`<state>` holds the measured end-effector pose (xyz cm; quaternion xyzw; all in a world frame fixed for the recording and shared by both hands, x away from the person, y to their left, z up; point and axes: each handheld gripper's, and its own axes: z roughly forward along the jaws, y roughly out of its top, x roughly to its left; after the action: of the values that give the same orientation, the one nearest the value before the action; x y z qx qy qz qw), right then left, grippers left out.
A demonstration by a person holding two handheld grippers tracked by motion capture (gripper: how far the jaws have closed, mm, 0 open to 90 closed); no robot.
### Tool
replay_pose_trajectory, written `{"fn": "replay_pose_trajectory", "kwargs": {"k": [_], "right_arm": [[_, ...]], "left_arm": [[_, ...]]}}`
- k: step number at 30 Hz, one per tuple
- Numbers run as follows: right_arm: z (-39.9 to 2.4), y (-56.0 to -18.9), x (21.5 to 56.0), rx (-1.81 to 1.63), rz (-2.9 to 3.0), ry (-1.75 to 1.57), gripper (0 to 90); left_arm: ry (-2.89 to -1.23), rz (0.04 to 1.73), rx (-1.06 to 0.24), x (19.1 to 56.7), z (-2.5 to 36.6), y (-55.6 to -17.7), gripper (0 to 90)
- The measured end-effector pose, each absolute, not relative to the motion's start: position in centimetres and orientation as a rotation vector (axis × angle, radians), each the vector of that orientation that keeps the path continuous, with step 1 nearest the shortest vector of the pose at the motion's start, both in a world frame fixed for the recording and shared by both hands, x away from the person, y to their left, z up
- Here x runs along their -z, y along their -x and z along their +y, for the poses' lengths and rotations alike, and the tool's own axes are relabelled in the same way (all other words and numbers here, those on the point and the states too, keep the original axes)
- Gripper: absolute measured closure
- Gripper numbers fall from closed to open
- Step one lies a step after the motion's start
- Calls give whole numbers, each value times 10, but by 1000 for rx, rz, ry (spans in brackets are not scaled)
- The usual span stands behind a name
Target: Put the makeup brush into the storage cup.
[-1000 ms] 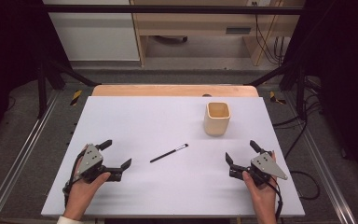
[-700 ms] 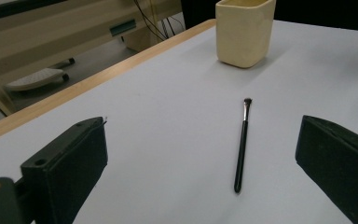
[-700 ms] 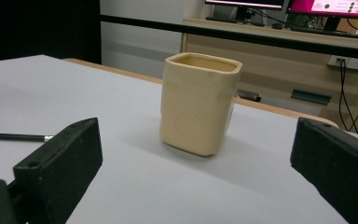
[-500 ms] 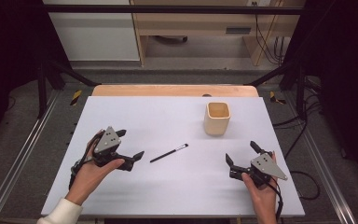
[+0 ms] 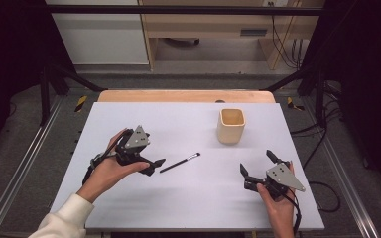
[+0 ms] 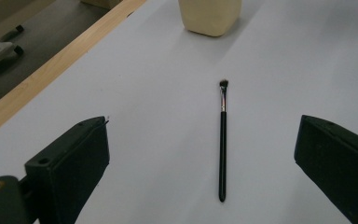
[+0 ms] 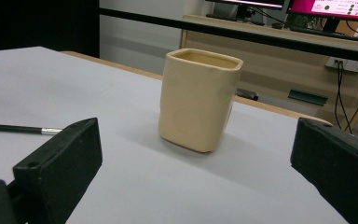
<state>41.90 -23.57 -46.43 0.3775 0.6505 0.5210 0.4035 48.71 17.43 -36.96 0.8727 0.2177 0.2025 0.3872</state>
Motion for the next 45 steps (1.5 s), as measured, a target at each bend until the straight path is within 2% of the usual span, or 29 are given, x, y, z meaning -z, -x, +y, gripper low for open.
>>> {"fn": "replay_pose_trajectory", "kwargs": {"k": [10, 24, 45], "right_arm": [[-236, -419, 464, -1304, 1650, -951, 21], [-235, -418, 464, -1302, 1656, -942, 21], [-234, -418, 464, -1295, 1662, -941, 21]], "left_arm": [[-2242, 552, -444, 371, 154, -507, 48], [-2396, 551, -416, 400, 131, -533, 48], [-2428, 583, -379, 420, 124, -537, 44]]}}
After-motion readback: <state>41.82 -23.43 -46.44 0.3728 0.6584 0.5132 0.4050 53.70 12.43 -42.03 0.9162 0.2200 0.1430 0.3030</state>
